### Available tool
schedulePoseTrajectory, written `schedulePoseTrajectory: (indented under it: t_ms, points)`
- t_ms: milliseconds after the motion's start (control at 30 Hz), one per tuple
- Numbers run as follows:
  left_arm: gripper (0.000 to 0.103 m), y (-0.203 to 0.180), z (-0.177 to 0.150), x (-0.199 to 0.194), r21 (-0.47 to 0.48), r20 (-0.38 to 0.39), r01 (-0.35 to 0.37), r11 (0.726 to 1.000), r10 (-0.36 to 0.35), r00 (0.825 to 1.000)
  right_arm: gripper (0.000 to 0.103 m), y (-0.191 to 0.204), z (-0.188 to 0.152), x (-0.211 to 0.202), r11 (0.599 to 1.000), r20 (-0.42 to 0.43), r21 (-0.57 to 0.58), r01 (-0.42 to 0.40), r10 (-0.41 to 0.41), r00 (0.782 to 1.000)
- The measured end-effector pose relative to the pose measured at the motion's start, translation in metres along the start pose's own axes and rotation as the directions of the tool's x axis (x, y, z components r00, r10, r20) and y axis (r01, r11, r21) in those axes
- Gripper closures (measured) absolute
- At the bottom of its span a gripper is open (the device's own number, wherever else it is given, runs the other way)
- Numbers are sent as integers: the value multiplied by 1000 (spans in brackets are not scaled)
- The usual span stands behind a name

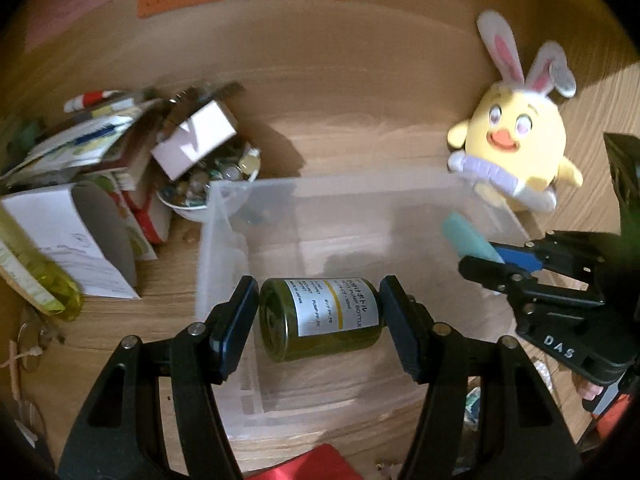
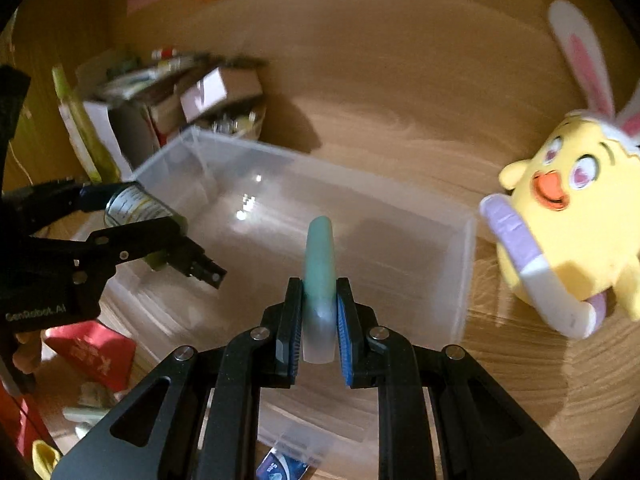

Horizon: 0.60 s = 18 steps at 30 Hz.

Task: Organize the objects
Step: 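Carry both items into the clear box and open both grippers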

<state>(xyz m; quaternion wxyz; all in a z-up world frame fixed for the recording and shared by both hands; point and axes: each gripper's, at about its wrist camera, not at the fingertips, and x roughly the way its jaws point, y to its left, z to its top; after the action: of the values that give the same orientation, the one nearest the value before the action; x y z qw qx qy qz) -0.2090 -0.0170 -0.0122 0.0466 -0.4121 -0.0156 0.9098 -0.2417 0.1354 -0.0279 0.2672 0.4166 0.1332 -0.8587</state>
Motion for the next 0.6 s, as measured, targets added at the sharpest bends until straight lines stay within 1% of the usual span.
schedulePoseTrajectory:
  t_ms: [100, 200, 433, 533, 600]
  points:
    - [41, -4, -2, 7, 16, -17, 2, 1000, -2, 1000, 89, 3, -3, 11, 1000, -35, -24, -3, 3, 999]
    - [41, -6, -3, 10, 19, -34, 16, 1000, -15, 999, 89, 3, -2, 16, 1000, -49, -22, -8, 6, 999]
    - [41, -6, -4, 9, 16, -47, 28, 999, -27, 999, 89, 7, 2, 18, 998, -58, -46, 34, -36, 998]
    - [40, -3, -4, 4, 3, -45, 43, 999, -43, 998, 82, 7, 3, 17, 999, -61, -36, 37, -39, 997]
    - [37, -2, -5, -2, -3, -35, 44, 999, -44, 998, 73, 7, 3, 12, 999, -51, -28, 39, -40, 998]
